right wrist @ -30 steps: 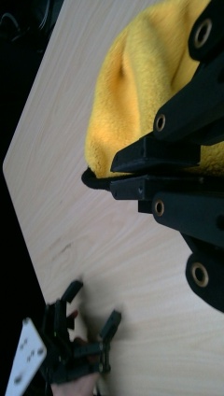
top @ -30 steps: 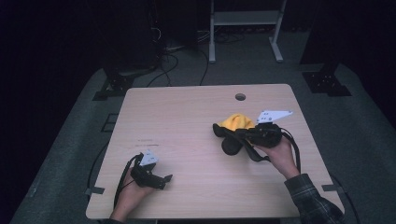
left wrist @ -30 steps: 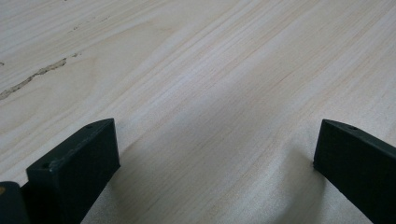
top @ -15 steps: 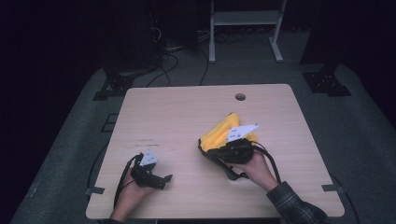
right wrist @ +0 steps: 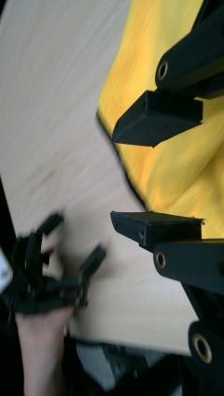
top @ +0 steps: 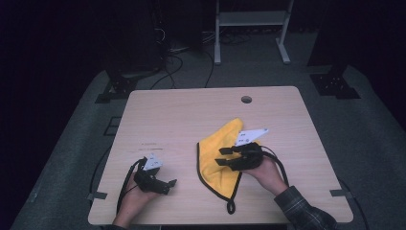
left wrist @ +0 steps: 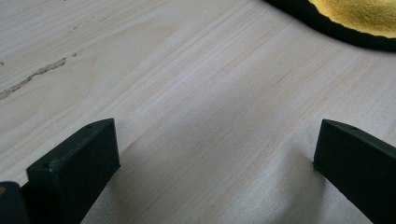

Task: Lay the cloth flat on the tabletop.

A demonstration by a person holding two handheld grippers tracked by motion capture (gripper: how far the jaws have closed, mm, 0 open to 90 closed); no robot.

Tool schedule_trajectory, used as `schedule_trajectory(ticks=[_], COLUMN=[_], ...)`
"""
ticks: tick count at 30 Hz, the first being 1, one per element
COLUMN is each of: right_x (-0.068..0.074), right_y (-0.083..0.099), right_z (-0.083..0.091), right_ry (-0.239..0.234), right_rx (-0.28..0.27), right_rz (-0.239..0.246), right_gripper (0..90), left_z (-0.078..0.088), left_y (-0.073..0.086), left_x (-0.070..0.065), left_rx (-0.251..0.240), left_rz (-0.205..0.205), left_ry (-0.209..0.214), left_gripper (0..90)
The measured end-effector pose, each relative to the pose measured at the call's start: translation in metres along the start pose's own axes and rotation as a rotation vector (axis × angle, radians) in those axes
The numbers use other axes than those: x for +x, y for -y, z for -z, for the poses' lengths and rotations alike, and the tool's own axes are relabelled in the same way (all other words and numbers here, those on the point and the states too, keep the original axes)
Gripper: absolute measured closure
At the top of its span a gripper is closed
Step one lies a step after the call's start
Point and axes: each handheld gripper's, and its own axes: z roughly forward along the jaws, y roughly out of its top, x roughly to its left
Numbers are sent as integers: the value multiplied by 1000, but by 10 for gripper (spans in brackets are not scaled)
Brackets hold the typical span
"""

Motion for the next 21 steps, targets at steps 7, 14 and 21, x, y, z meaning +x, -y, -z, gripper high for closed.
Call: schedule_trajectory(ticks=[7, 14, 21], right_x=[-37, -72, -100], right_y=[28, 58, 84], right_z=[39, 63, 53], right_ry=[176, 303, 309], right_rx=[10, 54, 101], right_rz=[-84, -160, -260], right_gripper=[471, 457, 458], left_z=[0, 0, 0], left_y=[0, 1, 1], left_x=[0, 0, 0], left_rx=[1, -2, -3], left_rz=[-1, -1, 0], left_ry=[0, 0, 0], left_gripper=[0, 0, 0])
